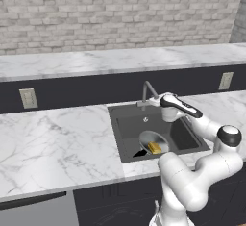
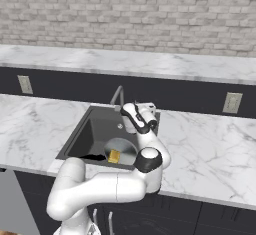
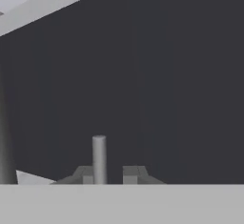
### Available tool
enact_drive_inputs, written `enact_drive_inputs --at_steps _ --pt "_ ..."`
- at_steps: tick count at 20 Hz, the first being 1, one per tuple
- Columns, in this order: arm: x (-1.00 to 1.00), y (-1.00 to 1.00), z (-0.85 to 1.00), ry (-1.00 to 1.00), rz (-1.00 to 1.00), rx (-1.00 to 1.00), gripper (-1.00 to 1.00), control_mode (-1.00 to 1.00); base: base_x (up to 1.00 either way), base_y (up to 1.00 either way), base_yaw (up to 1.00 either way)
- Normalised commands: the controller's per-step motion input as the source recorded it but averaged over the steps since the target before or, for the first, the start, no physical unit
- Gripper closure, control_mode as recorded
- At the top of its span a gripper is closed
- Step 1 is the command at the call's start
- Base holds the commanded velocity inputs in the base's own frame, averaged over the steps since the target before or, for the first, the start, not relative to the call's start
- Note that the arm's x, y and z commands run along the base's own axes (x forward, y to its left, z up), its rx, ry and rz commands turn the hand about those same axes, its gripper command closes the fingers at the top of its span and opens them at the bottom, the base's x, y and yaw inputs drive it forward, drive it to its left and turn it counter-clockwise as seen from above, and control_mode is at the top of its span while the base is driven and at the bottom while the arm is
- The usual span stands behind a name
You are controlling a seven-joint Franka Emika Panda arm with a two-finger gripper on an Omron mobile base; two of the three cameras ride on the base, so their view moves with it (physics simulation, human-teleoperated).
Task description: Pick the pan and sponge and place them into the sink. Then turn on the water.
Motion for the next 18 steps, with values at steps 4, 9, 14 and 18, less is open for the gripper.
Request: enact_drive_inputs --at_steps 4,9,14,18 --pt "0.02 -0.42 -0.02 0.06 0.00 0.05 1.00 -1.00 0.00 0.00 0.00" --pt "0.04 -0.39 -0.03 0.06 -0.01 0.05 1.00 -1.00 0.00 0.00 0.00" --pt "0.07 -0.36 -0.04 0.05 -0.04 0.05 1.00 -1.00 0.00 0.00 0.00" --pt "0.04 -0.41 -0.02 0.03 -0.06 0.07 1.00 -1.00 0.00 0.00 0.00"
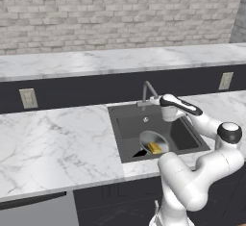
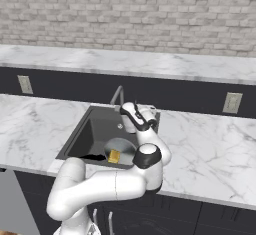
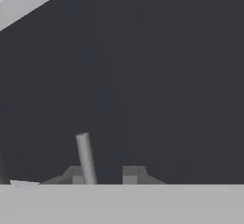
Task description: Pick the pan and sponge and place them into the sink. Then turn on the water.
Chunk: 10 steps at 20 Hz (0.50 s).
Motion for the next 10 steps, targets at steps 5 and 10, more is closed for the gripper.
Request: enact_drive_inputs --at_steps 5,10 --pt "0.00 -0.43 -0.01 0.02 -0.07 0.08 1.00 -1.00 0.00 0.00 0.00" --pt "0.00 -0.45 0.00 0.03 -0.07 0.08 1.00 -1.00 0.00 0.00 0.00"
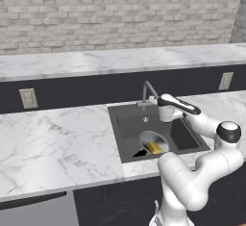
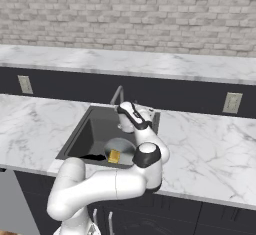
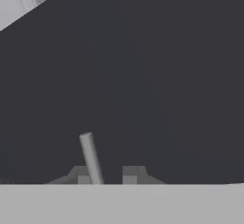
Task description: Pick the pan and sponge and place them into the sink. Then turn on the water.
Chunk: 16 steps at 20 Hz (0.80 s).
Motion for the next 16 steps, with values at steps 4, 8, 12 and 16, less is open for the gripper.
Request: enact_drive_inputs --at_steps 4,8,12,16 --pt "0.04 -0.46 0.00 0.04 -0.05 0.08 1.00 -1.00 0.00 0.00 0.00" --pt "0.06 -0.47 0.00 0.05 -0.03 0.09 1.00 -1.00 0.00 0.00 0.00" --pt "0.05 -0.47 0.00 0.06 -0.03 0.09 1.00 -1.00 0.00 0.00 0.00" --pt "0.04 -0.48 0.00 0.06 -0.03 0.09 1.00 -1.00 0.00 0.00 0.00"
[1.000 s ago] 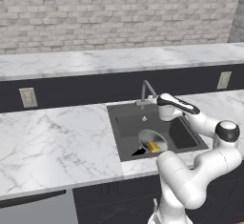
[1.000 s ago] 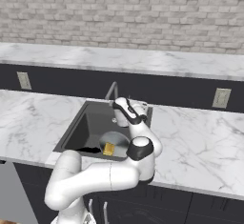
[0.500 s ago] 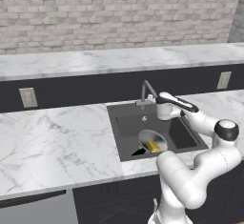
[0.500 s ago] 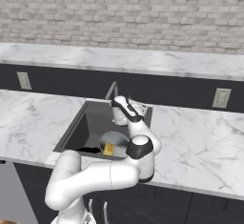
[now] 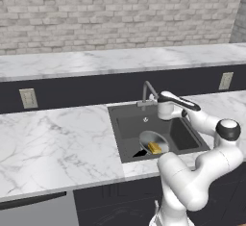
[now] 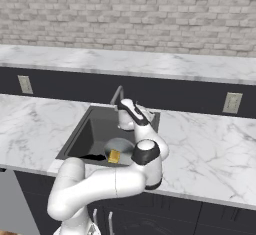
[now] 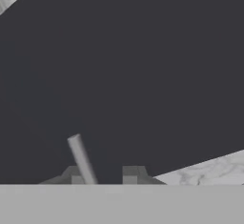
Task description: Pick the pan and sponge and place them into the sink. Then turn on the water.
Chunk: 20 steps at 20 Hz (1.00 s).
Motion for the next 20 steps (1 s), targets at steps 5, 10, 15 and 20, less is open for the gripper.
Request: enact_drive_inputs --at_steps 5,10,15,20 --pt "0.02 -0.49 0.00 0.05 -0.03 0.09 1.00 -1.00 0.00 0.00 0.00" --pt "0.00 -0.50 0.00 0.05 -0.03 0.09 1.00 -1.00 0.00 0.00 0.00" --pt "0.00 -0.52 0.00 0.04 -0.03 0.09 1.00 -1.00 0.00 0.00 0.00" --pt "0.00 -0.52 0.00 0.05 -0.04 0.09 1.00 -1.00 0.00 0.00 0.00"
